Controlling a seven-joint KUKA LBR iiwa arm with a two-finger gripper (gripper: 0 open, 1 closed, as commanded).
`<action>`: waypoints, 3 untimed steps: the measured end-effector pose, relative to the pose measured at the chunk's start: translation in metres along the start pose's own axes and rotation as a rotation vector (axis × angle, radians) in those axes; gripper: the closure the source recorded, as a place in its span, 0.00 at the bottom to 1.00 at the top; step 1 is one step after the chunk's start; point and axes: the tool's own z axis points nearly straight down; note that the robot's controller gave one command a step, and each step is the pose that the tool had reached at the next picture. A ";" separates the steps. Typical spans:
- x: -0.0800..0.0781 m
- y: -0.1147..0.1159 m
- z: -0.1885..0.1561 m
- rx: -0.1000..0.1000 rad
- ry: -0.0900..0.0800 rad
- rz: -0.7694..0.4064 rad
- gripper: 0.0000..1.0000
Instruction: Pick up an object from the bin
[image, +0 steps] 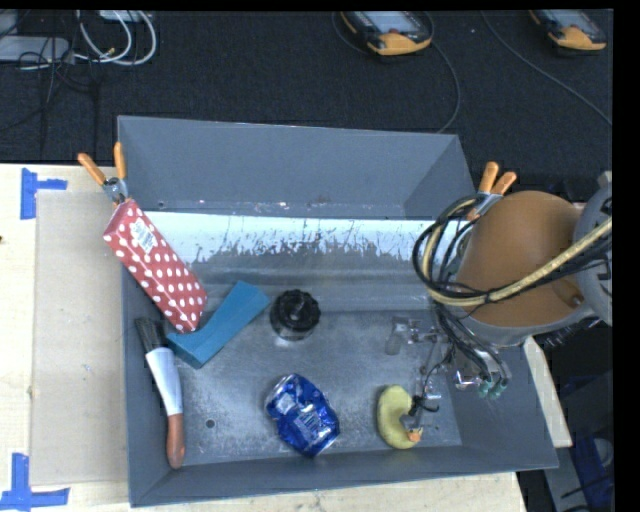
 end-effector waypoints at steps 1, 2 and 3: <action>-0.001 0.000 -0.004 0.000 -0.008 -0.001 0.00; 0.001 -0.023 0.058 0.000 -0.008 -0.024 0.00; 0.009 -0.032 0.106 -0.001 -0.004 0.064 0.00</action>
Offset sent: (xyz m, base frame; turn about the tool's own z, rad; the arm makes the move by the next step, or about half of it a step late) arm -0.0064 -0.0419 -0.1109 -0.0378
